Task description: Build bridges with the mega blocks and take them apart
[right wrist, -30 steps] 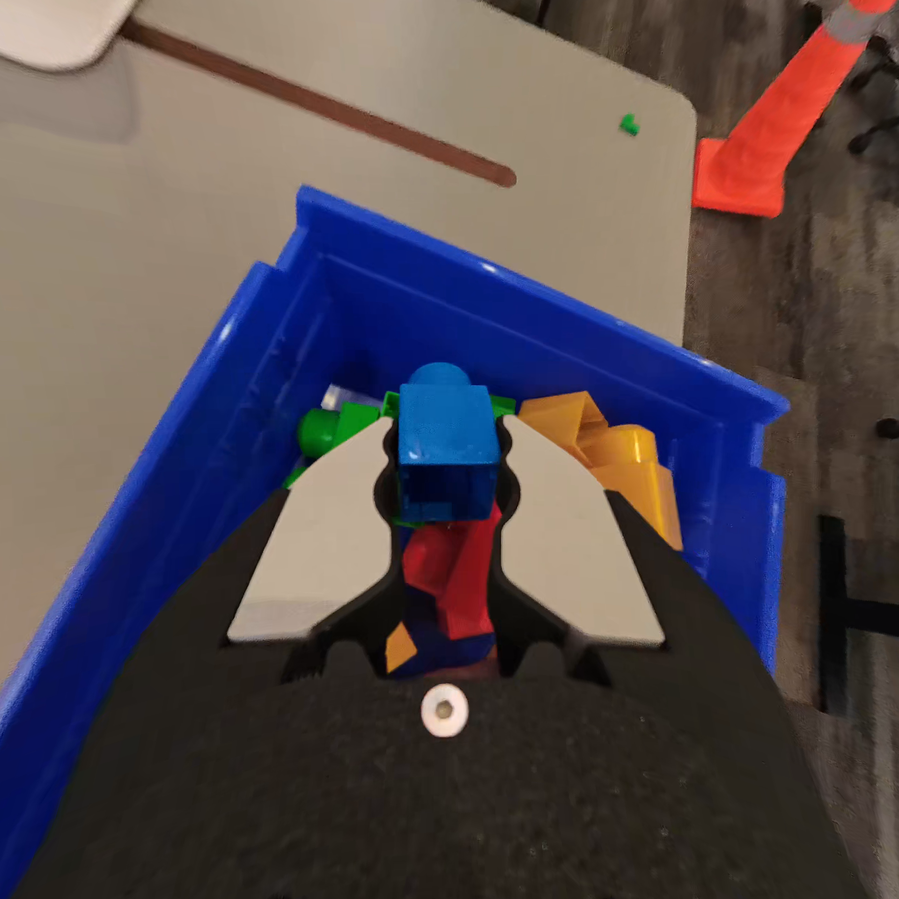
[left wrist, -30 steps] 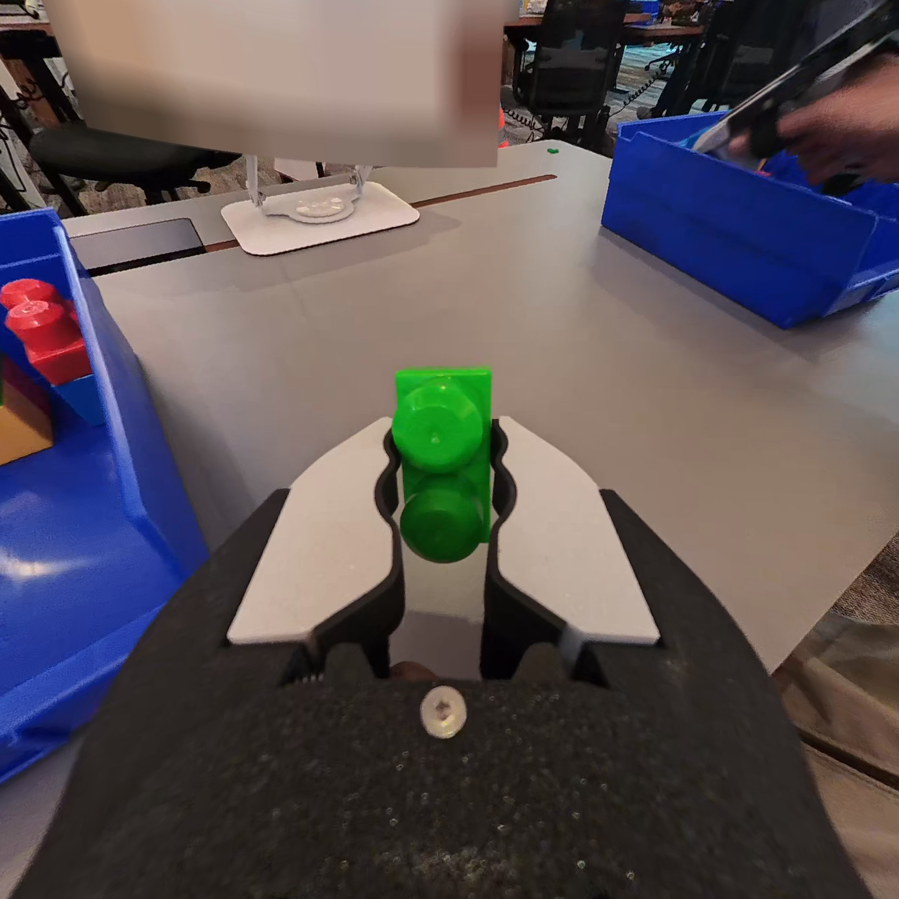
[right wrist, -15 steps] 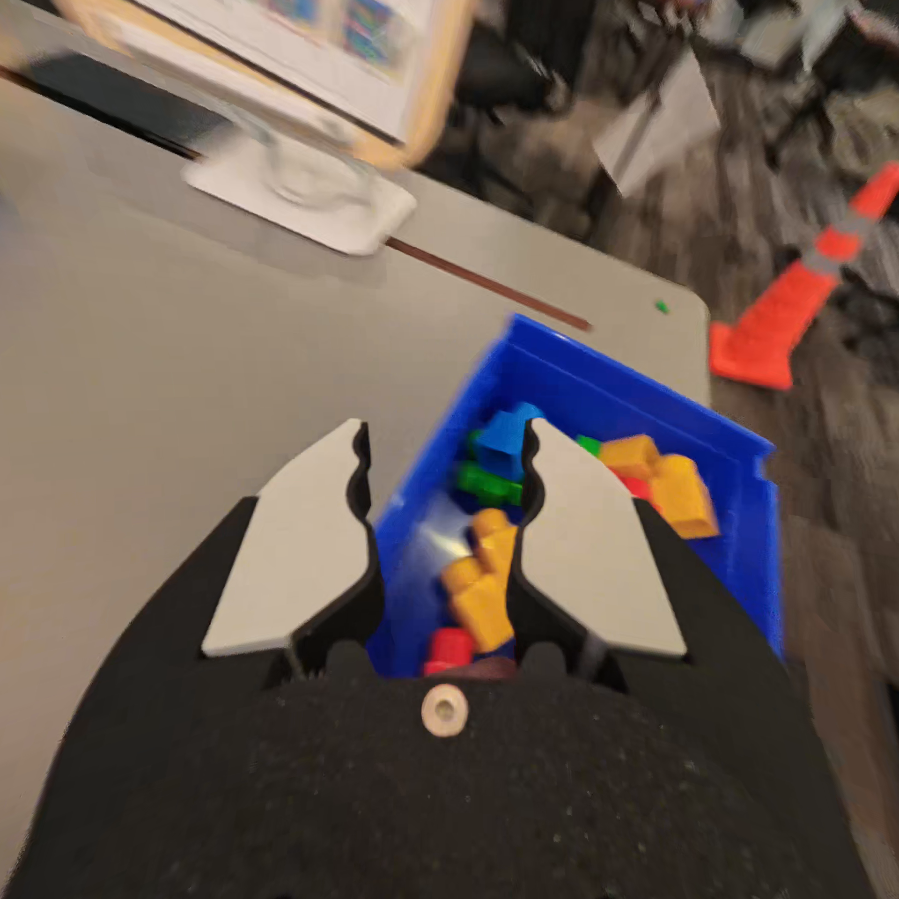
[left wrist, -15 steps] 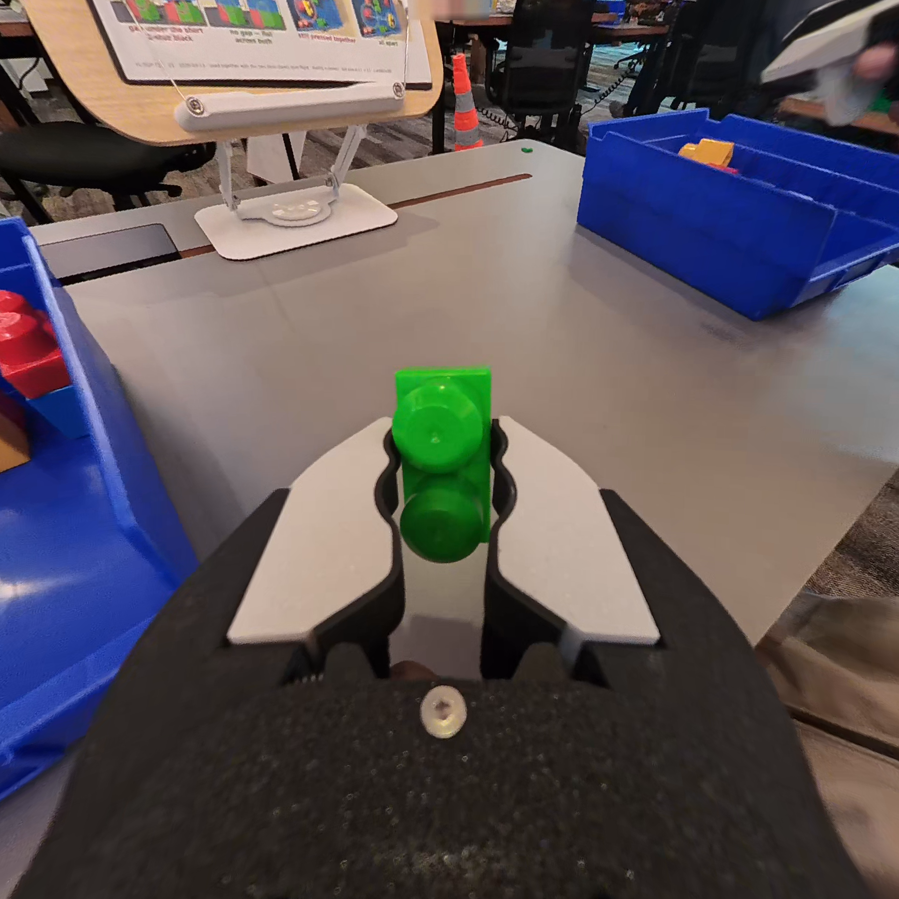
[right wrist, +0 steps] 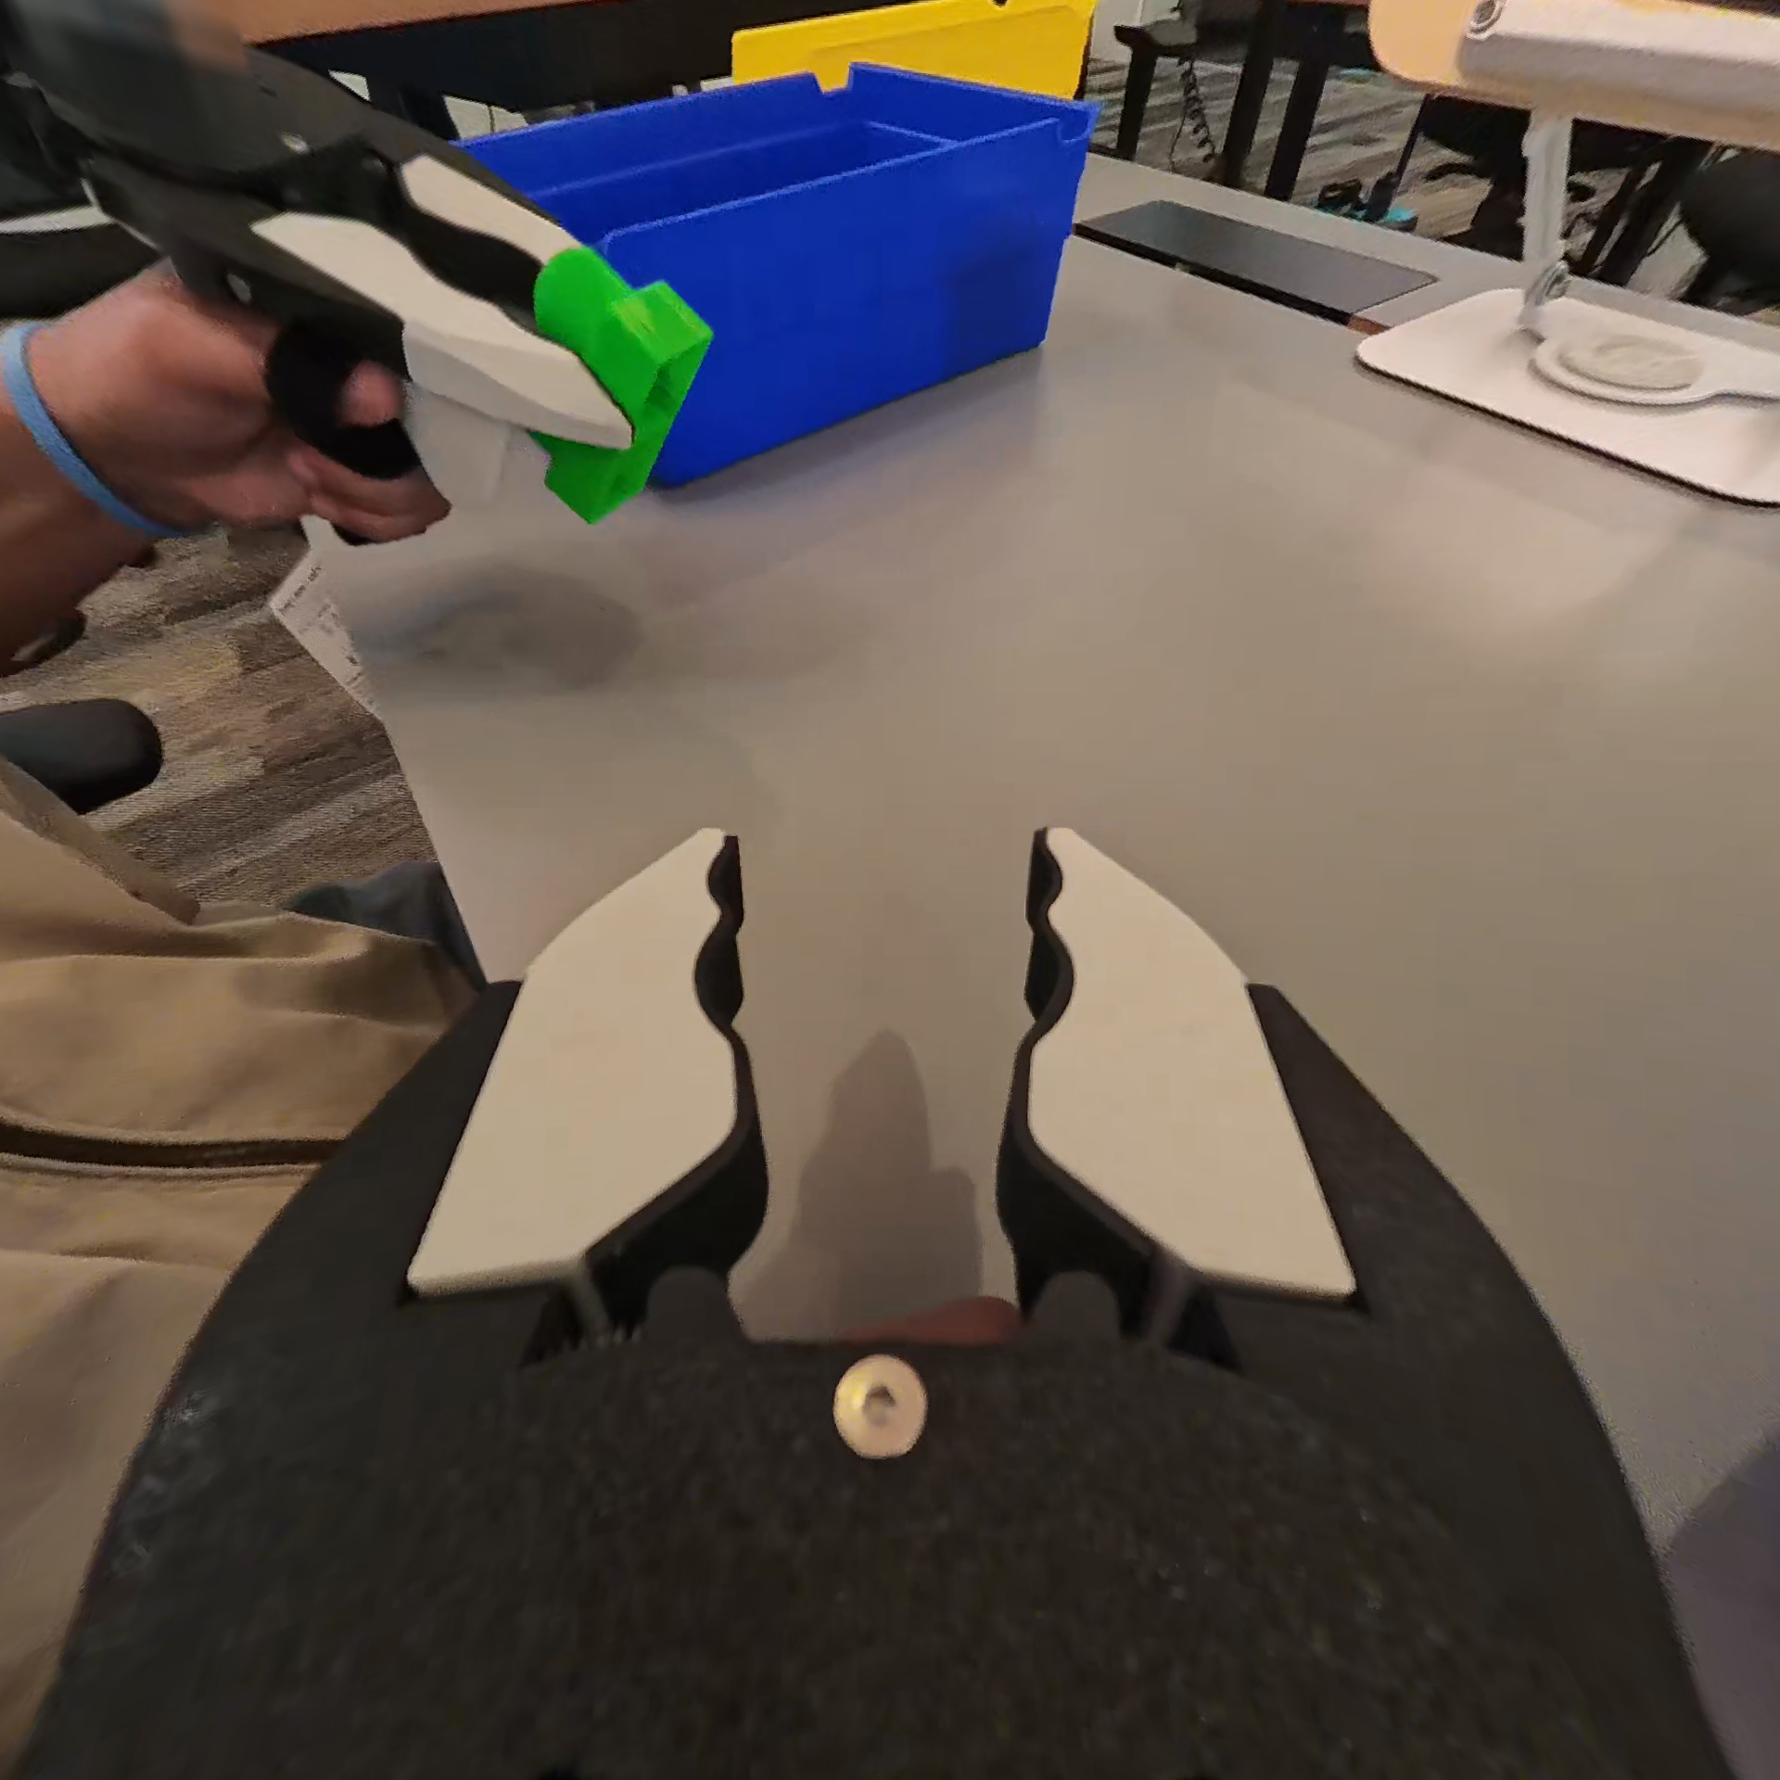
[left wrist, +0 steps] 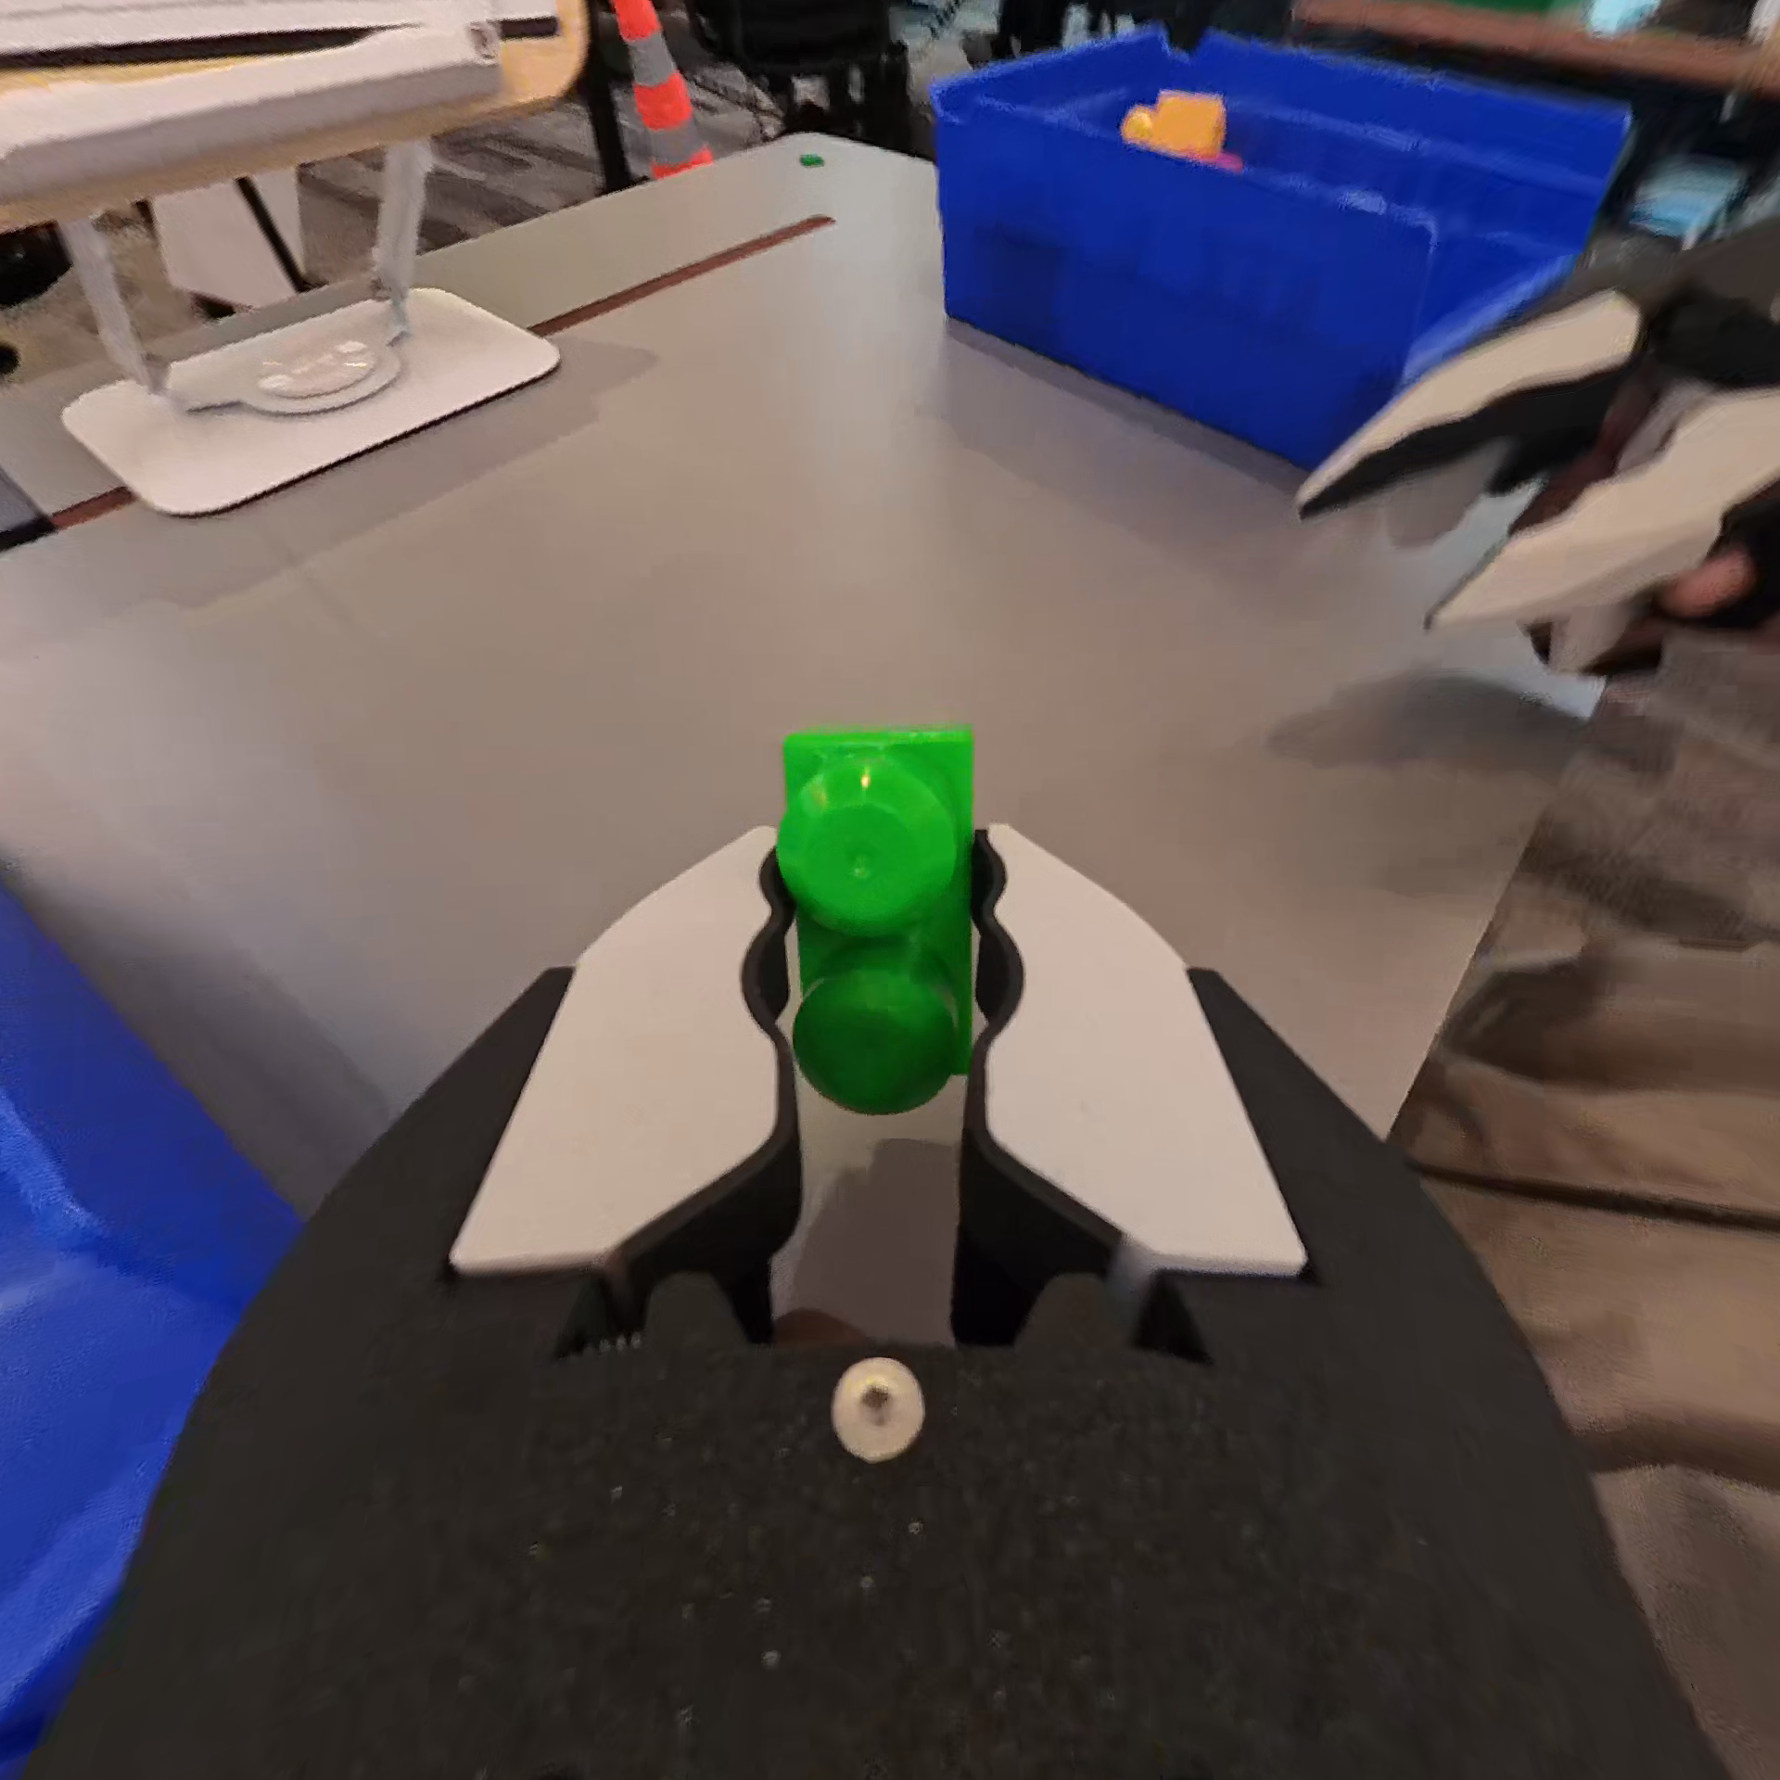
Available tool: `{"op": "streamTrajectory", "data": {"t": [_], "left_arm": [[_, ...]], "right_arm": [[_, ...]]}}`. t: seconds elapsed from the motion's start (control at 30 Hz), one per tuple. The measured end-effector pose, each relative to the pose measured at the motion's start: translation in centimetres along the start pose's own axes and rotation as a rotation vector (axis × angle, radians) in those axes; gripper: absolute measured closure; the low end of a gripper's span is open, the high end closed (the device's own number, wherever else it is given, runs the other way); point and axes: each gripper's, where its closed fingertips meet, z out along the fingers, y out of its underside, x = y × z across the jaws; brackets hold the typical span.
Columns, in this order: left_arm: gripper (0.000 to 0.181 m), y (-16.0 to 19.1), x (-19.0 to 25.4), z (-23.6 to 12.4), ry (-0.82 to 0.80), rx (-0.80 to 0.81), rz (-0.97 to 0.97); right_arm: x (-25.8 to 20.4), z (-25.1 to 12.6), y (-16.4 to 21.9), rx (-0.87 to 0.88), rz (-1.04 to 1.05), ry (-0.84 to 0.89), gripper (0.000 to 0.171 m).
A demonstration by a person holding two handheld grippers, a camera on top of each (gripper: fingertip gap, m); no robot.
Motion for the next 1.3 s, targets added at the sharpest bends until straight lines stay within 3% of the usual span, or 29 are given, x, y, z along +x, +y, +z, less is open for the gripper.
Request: {"op": "streamTrajectory", "data": {"t": [0.13,0.3,0.57,1.1,1.3], "left_arm": [[0.146,-0.6,0.9,1.0,0.055,-0.086,0.243],[0.146,-2.2,1.7,3.4,0.084,-0.164,0.518],[0.146,-3.6,3.3,6.5,0.072,-0.18,0.752],[0.146,-2.6,4.7,7.7,0.066,-0.172,0.752],[0.143,-2.9,3.0,7.0,0.011,-0.166,0.695]], "right_arm": [[-0.1,1.2,-2.1,-0.012,0.034,-0.089,0.114],[-1.1,4.4,-5.5,-0.001,0.236,-0.242,0.111],[-1.9,7.9,-6.4,-0.048,0.419,-0.312,0.114],[-2.1,9.1,-5.3,-0.116,0.52,-0.323,0.122],[1.0,7.5,-4.6,-0.116,0.502,-0.218,0.123]]}}
